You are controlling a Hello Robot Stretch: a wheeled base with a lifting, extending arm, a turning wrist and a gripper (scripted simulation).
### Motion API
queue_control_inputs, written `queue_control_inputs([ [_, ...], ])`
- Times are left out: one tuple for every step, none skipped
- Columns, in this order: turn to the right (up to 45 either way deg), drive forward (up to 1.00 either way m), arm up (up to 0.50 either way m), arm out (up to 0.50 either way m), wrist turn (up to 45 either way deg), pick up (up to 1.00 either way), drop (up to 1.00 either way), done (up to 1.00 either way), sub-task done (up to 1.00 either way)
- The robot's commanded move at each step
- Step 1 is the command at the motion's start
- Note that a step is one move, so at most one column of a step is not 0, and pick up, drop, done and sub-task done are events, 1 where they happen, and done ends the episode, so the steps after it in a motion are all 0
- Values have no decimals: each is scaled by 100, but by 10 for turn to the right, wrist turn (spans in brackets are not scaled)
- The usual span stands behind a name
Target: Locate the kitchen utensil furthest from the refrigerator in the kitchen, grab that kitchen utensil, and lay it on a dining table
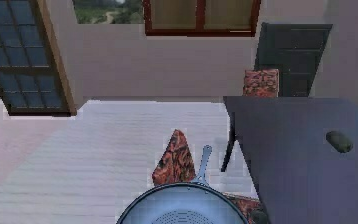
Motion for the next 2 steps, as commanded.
queue_control_inputs([
  [0,15,0,0,0,0,0,0,0],
  [-240,0,0,0,0,0,0,0,0],
])
